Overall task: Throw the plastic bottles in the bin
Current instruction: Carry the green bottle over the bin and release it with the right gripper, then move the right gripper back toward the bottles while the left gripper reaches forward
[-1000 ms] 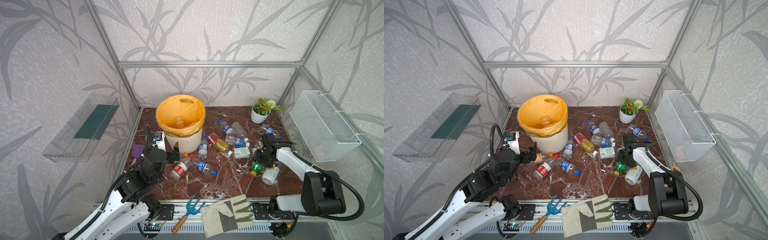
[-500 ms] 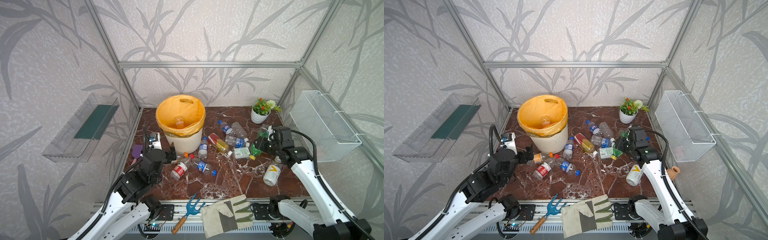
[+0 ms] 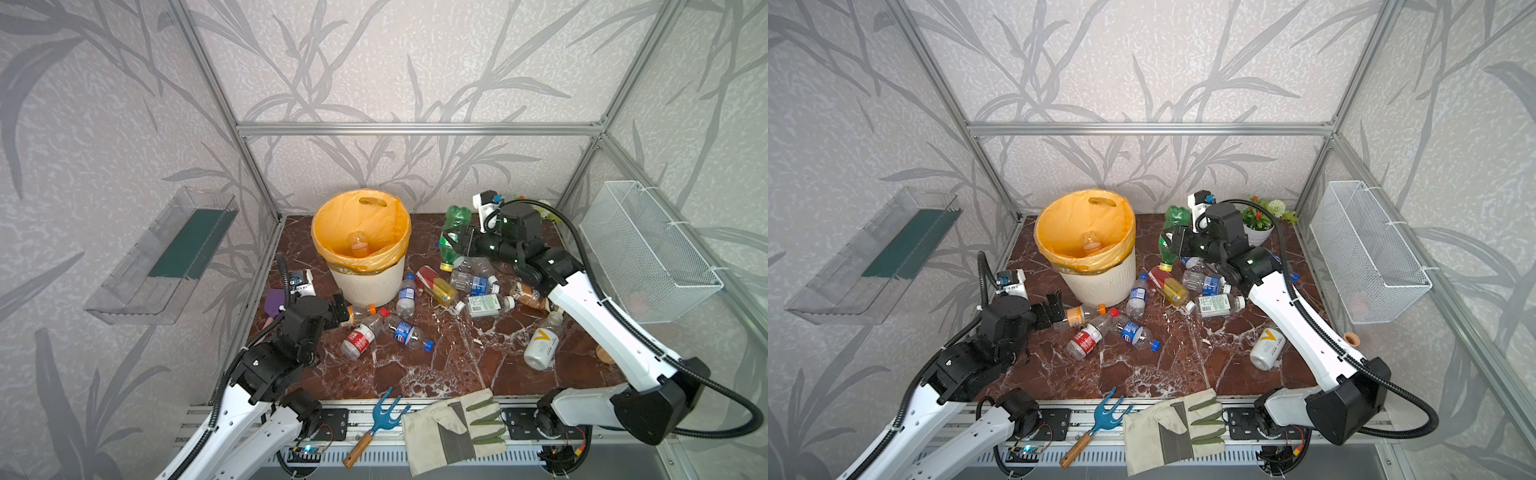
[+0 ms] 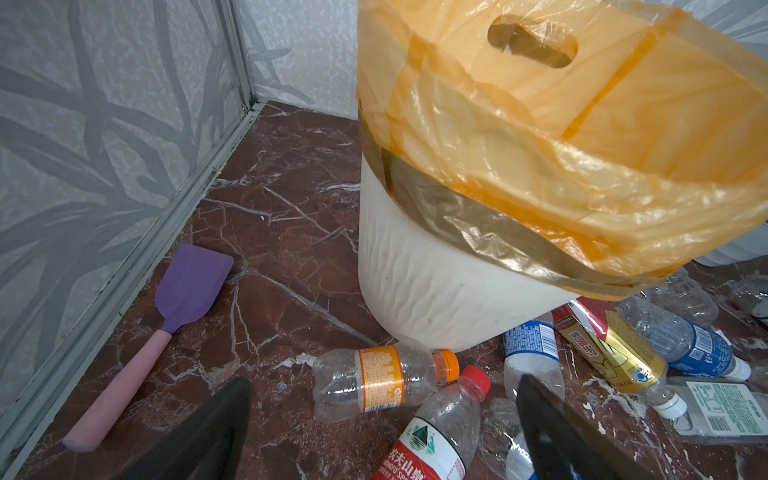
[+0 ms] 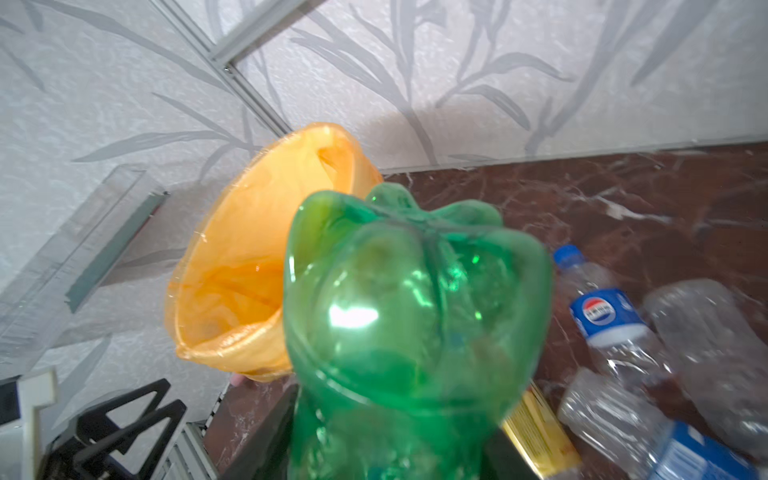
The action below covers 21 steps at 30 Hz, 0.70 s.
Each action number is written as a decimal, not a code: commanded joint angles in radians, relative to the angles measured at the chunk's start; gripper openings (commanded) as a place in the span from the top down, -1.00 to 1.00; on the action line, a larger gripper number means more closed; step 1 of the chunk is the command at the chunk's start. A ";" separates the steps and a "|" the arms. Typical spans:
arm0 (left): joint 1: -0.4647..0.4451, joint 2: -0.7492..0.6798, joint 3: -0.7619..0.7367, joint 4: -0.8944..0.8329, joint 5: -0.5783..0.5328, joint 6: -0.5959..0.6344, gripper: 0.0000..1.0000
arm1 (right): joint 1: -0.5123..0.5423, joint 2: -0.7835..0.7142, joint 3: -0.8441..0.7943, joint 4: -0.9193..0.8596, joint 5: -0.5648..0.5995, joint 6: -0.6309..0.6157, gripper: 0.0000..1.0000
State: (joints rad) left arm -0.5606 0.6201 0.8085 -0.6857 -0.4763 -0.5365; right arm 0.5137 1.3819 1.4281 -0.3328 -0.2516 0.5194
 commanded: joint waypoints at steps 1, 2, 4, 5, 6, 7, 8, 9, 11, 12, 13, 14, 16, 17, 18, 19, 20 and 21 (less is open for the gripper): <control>0.007 -0.007 -0.011 -0.041 0.010 -0.040 -0.99 | 0.016 0.063 0.082 0.165 -0.115 0.051 0.06; 0.008 -0.007 -0.011 -0.042 0.013 -0.042 -0.98 | 0.027 0.086 0.111 0.192 -0.132 0.062 0.06; 0.008 -0.008 -0.011 -0.047 0.017 -0.041 -0.98 | 0.052 0.143 0.192 0.200 -0.145 0.060 0.06; 0.008 -0.008 -0.011 -0.048 0.018 -0.039 -0.98 | 0.065 0.175 0.232 0.190 -0.148 0.051 0.06; 0.007 -0.009 -0.010 -0.050 0.018 -0.037 -0.98 | 0.079 0.208 0.278 0.177 -0.151 0.043 0.05; 0.008 -0.008 -0.008 -0.049 0.019 -0.032 -0.98 | 0.095 0.250 0.327 0.161 -0.154 0.038 0.04; 0.009 -0.008 -0.006 -0.049 0.019 -0.029 -0.98 | 0.103 0.283 0.363 0.152 -0.159 0.039 0.04; 0.009 -0.007 -0.003 -0.051 0.020 -0.025 -0.98 | 0.112 0.317 0.405 0.138 -0.165 0.045 0.03; 0.009 -0.006 0.000 -0.050 0.019 -0.018 -0.98 | 0.129 0.426 0.513 0.099 -0.187 0.055 -0.05; 0.009 -0.003 0.001 -0.049 0.020 -0.015 -0.98 | 0.140 0.475 0.587 0.060 -0.199 0.046 -0.17; 0.008 0.000 -0.001 -0.045 0.022 -0.013 -0.98 | 0.146 0.528 0.675 -0.013 -0.217 0.015 -0.29; 0.010 0.004 0.001 -0.043 0.026 -0.009 -0.98 | 0.146 0.557 0.741 -0.091 -0.221 -0.010 -0.43; 0.010 0.012 0.008 -0.053 0.039 -0.011 -0.98 | 0.139 0.551 0.777 -0.175 -0.170 -0.061 -0.69; 0.010 0.010 0.008 -0.056 0.039 -0.014 -0.98 | 0.135 0.522 0.741 -0.151 -0.149 -0.072 -0.77; 0.010 0.008 0.002 -0.055 0.039 -0.016 -0.98 | 0.134 0.479 0.685 -0.102 -0.120 -0.080 -0.95; 0.011 0.005 -0.001 -0.054 0.040 -0.019 -0.99 | 0.131 0.447 0.645 -0.063 -0.090 -0.084 -0.98; 0.010 0.004 -0.005 -0.049 0.040 -0.023 -0.98 | 0.126 0.439 0.645 -0.057 -0.082 -0.092 -0.98; 0.010 0.004 -0.005 -0.045 0.044 -0.022 -0.98 | 0.114 0.443 0.673 -0.088 -0.081 -0.094 -0.98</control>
State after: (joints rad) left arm -0.5552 0.6289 0.8085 -0.7136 -0.4347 -0.5510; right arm 0.6483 1.9079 2.0739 -0.4118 -0.3744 0.4702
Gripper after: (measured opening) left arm 0.991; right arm 0.989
